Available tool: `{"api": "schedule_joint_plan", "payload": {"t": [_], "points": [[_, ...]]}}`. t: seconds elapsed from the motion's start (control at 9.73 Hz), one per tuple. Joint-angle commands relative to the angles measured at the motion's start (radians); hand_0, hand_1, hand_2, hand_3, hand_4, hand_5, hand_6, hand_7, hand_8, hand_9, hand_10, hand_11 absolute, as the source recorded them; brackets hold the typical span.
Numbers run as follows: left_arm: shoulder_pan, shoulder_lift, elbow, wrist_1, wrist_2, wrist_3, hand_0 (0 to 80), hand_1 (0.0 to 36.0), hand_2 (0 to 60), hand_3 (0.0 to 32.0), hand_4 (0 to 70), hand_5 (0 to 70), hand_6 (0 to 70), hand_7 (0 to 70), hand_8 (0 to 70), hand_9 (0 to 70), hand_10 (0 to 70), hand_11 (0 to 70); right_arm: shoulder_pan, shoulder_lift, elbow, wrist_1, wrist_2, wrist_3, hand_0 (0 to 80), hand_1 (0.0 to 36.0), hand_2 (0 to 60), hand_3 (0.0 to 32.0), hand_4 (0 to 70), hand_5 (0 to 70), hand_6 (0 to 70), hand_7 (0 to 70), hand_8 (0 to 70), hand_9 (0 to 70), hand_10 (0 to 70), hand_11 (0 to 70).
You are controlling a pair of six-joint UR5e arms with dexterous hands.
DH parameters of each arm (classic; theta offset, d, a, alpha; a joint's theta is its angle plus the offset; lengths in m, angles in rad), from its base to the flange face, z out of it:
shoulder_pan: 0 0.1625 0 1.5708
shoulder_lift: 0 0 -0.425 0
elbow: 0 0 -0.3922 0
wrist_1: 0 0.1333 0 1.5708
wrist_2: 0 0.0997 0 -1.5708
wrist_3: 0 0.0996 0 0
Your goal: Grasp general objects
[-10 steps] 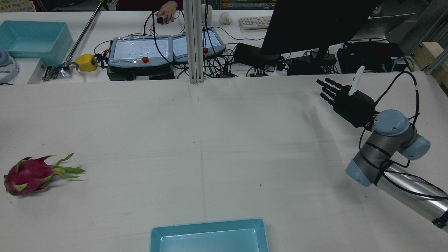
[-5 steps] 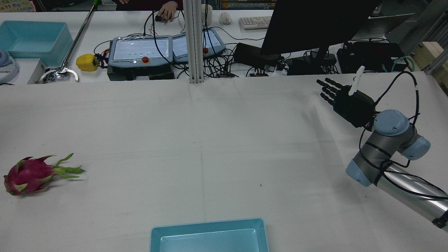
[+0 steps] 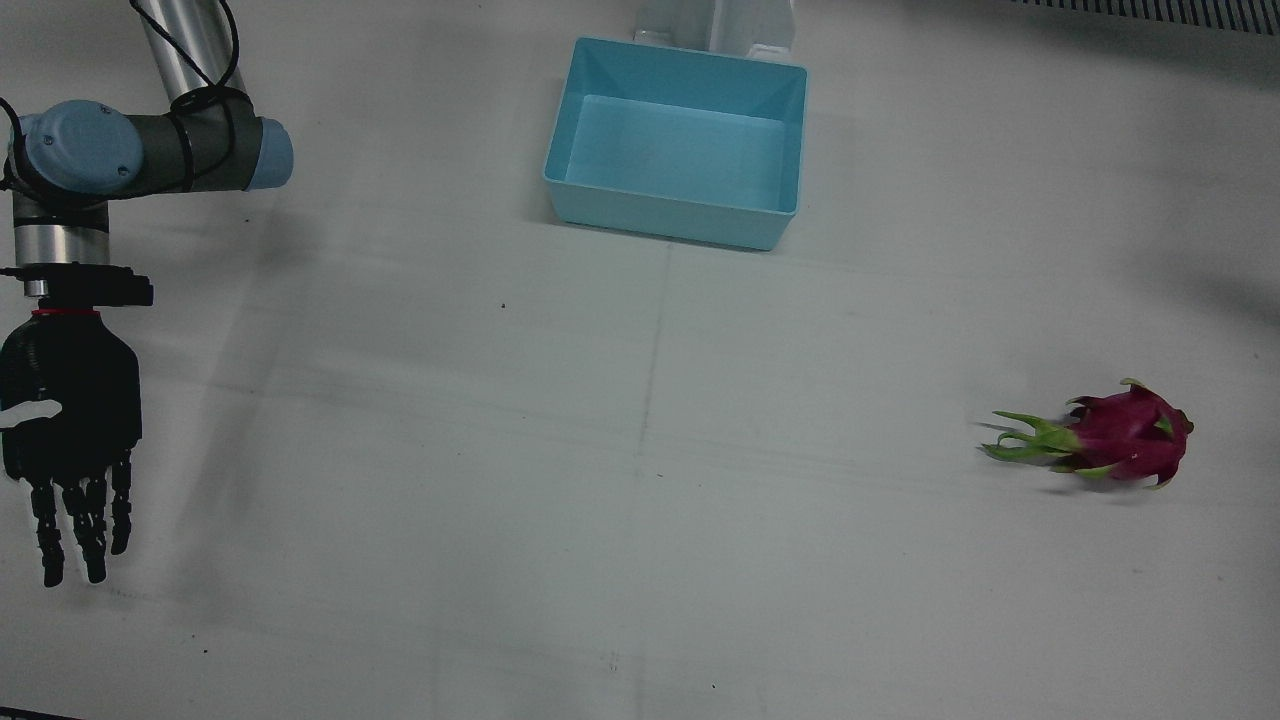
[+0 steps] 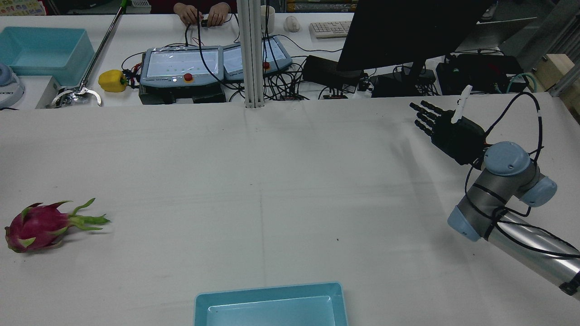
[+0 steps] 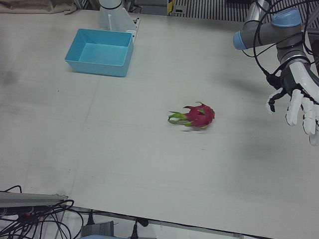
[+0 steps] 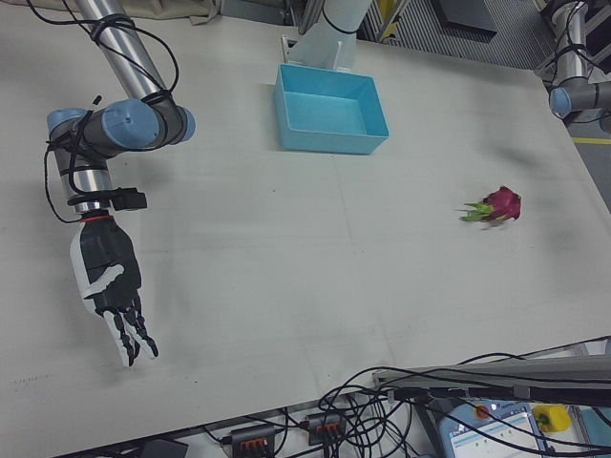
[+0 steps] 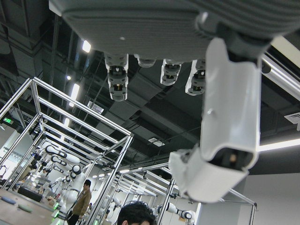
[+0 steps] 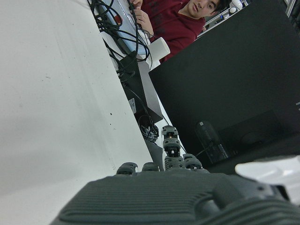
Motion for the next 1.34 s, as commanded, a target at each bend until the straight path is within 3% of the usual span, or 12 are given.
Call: {"api": "schedule_joint_plan", "payload": {"t": [0.0, 0.1, 0.21, 0.31, 0.41, 0.51, 0.72, 0.82, 0.93, 1.03, 1.13, 1.23], "points": [[0.234, 0.065, -0.005, -0.228, -0.266, 0.095, 80.0, 36.0, 60.0, 0.8, 13.4, 0.0, 4.0, 5.3, 0.0, 0.0, 0.7, 6.1, 0.000, 0.000, -0.001, 0.000, 0.000, 0.000, 0.0, 0.0, 0.0, 0.0, 0.0, 0.0, 0.0, 0.0, 0.0, 0.0, 0.0, 0.0], [0.268, 0.072, -0.017, -0.247, -0.242, 0.073, 80.0, 36.0, 60.0, 1.2, 11.8, 0.0, 2.2, 4.3, 0.0, 0.0, 0.5, 6.0, 0.000, 0.000, -0.001, 0.000, 0.000, 0.000, 0.0, 0.0, 0.0, 0.0, 0.0, 0.0, 0.0, 0.0, 0.0, 0.0, 0.0, 0.0], [0.269, 0.097, -0.030, -0.226, -0.160, -0.023, 80.0, 36.0, 60.0, 3.4, 8.4, 0.0, 0.0, 0.9, 0.0, 0.0, 0.1, 5.2, 0.000, 0.000, -0.001, 0.000, 0.000, 0.000, 0.0, 0.0, 0.0, 0.0, 0.0, 0.0, 0.0, 0.0, 0.0, 0.0, 0.0, 0.0], [0.267, 0.115, -0.054, -0.144, -0.118, -0.170, 80.0, 36.0, 60.0, 9.6, 5.0, 0.0, 0.0, 0.0, 0.0, 0.0, 0.0, 3.8, 0.000, 0.000, -0.001, 0.000, 0.000, 0.000, 0.0, 0.0, 0.0, 0.0, 0.0, 0.0, 0.0, 0.0, 0.0, 0.0, 0.0, 0.0], [0.256, 0.128, -0.082, -0.079, -0.034, -0.290, 80.0, 36.0, 60.0, 13.0, 2.1, 0.0, 0.0, 0.0, 0.0, 0.0, 0.0, 3.3, 0.000, 0.000, -0.001, 0.000, 0.000, 0.000, 0.0, 0.0, 0.0, 0.0, 0.0, 0.0, 0.0, 0.0, 0.0, 0.0, 0.0, 0.0], [0.253, 0.141, -0.147, -0.012, 0.088, -0.326, 80.0, 36.0, 60.0, 15.4, 2.6, 0.0, 0.0, 0.0, 0.0, 0.0, 0.0, 2.0, 0.000, 0.000, 0.000, 0.000, 0.000, 0.000, 0.0, 0.0, 0.0, 0.0, 0.0, 0.0, 0.0, 0.0, 0.0, 0.0, 0.0, 0.0], [0.208, 0.148, -0.224, 0.096, 0.355, -0.340, 80.0, 36.0, 60.0, 24.4, 2.0, 0.0, 0.0, 0.0, 0.0, 0.0, 0.0, 0.0, 0.000, 0.000, 0.000, 0.000, 0.000, 0.000, 0.0, 0.0, 0.0, 0.0, 0.0, 0.0, 0.0, 0.0, 0.0, 0.0, 0.0, 0.0], [0.172, 0.148, -0.224, 0.118, 0.440, -0.345, 80.0, 36.0, 60.0, 31.2, 0.0, 0.0, 0.0, 0.0, 0.0, 0.0, 0.0, 0.0, 0.000, 0.000, 0.000, 0.000, 0.000, 0.000, 0.0, 0.0, 0.0, 0.0, 0.0, 0.0, 0.0, 0.0, 0.0, 0.0, 0.0, 0.0], [0.161, 0.148, -0.224, 0.121, 0.515, -0.366, 62.8, 36.0, 60.0, 32.0, 0.0, 0.0, 0.0, 0.0, 0.0, 0.0, 0.0, 0.0, 0.000, 0.000, 0.000, 0.002, 0.000, 0.000, 0.0, 0.0, 0.0, 0.0, 0.0, 0.0, 0.0, 0.0, 0.0, 0.0, 0.0, 0.0], [0.158, 0.145, -0.217, 0.127, 0.558, -0.394, 51.7, 34.7, 60.0, 32.0, 0.0, 0.0, 0.0, 0.0, 0.0, 0.0, 0.0, 0.0, 0.000, 0.000, 0.000, 0.000, 0.000, 0.000, 0.0, 0.0, 0.0, 0.0, 0.0, 0.0, 0.0, 0.0, 0.0, 0.0, 0.0, 0.0], [0.157, 0.139, -0.214, 0.135, 0.583, -0.391, 44.0, 21.1, 53.4, 32.0, 0.0, 0.0, 0.0, 0.0, 0.0, 0.0, 0.0, 0.0, 0.000, 0.000, 0.000, 0.000, 0.000, 0.000, 0.0, 0.0, 0.0, 0.0, 0.0, 0.0, 0.0, 0.0, 0.0, 0.0, 0.0, 0.0], [0.155, 0.135, -0.215, 0.138, 0.636, -0.389, 43.0, 17.9, 43.7, 32.0, 0.0, 0.0, 0.0, 0.0, 0.0, 0.0, 0.0, 0.0, 0.000, 0.000, 0.000, 0.000, 0.000, 0.000, 0.0, 0.0, 0.0, 0.0, 0.0, 0.0, 0.0, 0.0, 0.0, 0.0, 0.0, 0.0]]}}
